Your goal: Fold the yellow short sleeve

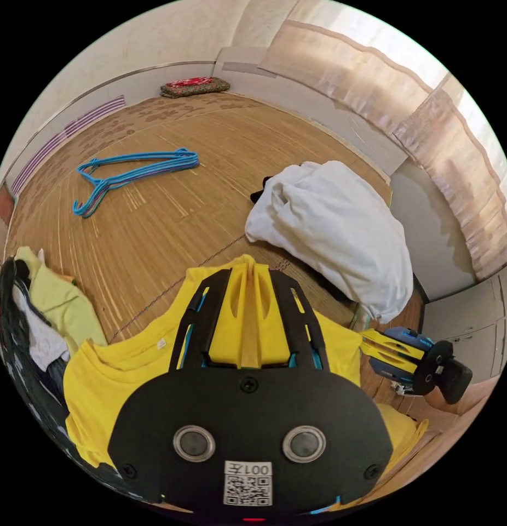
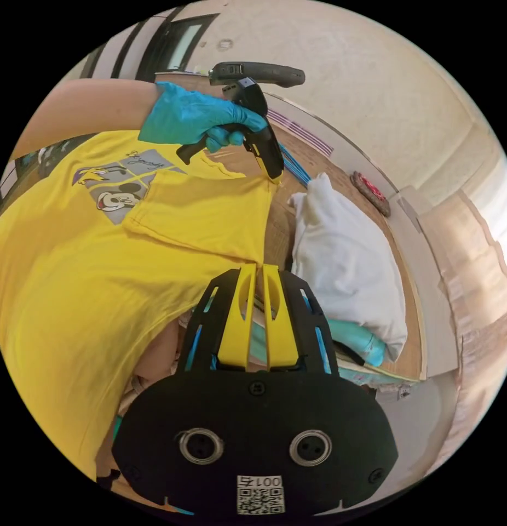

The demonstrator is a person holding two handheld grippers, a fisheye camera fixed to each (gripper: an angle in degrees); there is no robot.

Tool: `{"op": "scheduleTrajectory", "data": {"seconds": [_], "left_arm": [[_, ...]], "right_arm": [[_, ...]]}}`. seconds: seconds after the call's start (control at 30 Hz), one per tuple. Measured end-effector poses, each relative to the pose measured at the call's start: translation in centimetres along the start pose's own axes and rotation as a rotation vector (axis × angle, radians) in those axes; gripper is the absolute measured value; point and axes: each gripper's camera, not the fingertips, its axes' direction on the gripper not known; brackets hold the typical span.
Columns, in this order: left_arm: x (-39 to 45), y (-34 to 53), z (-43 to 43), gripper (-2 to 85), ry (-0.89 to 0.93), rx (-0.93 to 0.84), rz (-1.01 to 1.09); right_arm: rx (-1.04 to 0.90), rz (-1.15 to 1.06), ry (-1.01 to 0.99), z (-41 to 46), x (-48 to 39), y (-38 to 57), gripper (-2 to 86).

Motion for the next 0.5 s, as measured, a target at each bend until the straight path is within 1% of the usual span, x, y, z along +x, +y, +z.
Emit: {"op": "scheduleTrajectory", "data": {"seconds": [0.23, 0.33, 0.43, 0.5], "left_arm": [[2.4, -2.1, 4.6, -1.1, -0.053, -0.077, 0.062], [2.8, -2.1, 5.8, -1.2, -0.080, -0.098, 0.090], [2.7, -1.8, 6.3, -1.5, -0.116, -0.093, 0.076], [2.6, -1.3, 6.3, -1.5, -0.107, -0.094, 0.068]], "right_arm": [[-0.056, 0.080, -0.028, 1.6, -0.3, 0.9, 1.6], [-0.041, 0.110, -0.042, 1.6, -0.2, 1.3, 1.5], [-0.033, 0.116, -0.048, 1.6, -0.2, 1.3, 1.5], [-0.020, 0.099, -0.047, 1.5, -0.2, 1.2, 1.5]]}}
